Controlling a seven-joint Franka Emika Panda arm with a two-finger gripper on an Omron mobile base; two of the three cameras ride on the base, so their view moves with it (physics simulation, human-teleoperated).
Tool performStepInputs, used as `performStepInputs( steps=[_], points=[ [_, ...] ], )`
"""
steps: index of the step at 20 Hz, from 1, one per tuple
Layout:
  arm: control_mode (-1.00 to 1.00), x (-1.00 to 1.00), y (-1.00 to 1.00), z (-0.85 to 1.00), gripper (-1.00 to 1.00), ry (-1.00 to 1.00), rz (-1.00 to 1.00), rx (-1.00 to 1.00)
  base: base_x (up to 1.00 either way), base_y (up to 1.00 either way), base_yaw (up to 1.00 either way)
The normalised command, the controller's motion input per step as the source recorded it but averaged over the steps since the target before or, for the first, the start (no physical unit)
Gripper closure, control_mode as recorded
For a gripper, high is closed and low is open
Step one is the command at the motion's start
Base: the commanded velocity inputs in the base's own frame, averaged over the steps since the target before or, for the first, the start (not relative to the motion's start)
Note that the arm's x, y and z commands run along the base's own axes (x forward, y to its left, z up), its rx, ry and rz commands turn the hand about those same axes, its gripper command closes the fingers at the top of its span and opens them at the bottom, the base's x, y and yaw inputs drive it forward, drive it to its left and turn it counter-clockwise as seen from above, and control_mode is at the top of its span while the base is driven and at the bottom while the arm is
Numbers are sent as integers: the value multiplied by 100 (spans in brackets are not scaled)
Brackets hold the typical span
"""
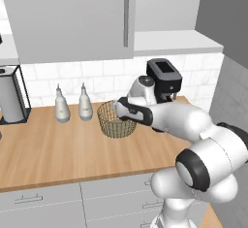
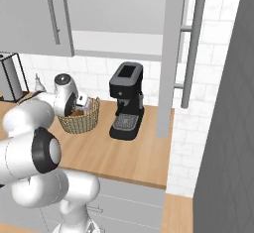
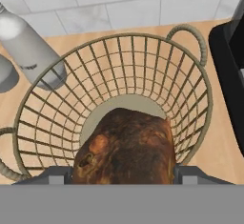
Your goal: Open the cabinet, pick up the bread from the cabinet and place it in the basket. Then move the basket to the dining counter.
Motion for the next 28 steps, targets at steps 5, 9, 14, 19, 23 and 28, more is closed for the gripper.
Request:
performStepInputs(
  steps=[5, 9, 14, 19, 23, 28],
  points=[
    [-100, 28, 7, -16, 100, 2, 0, 0, 0, 0, 0],
    [-100, 21, 4, -10, 100, 2, 0, 0, 0, 0, 0],
    [-100, 31, 6, -12, 100, 0, 0, 0, 0, 0, 0],
    [-100, 43, 12, -21, 100, 0, 0, 0, 0, 0, 0],
    [-100, 36, 14, -21, 100, 0, 0, 0, 0, 0, 0],
    [-100, 33, 13, -21, 100, 0, 0, 0, 0, 0, 0]
  ],
)
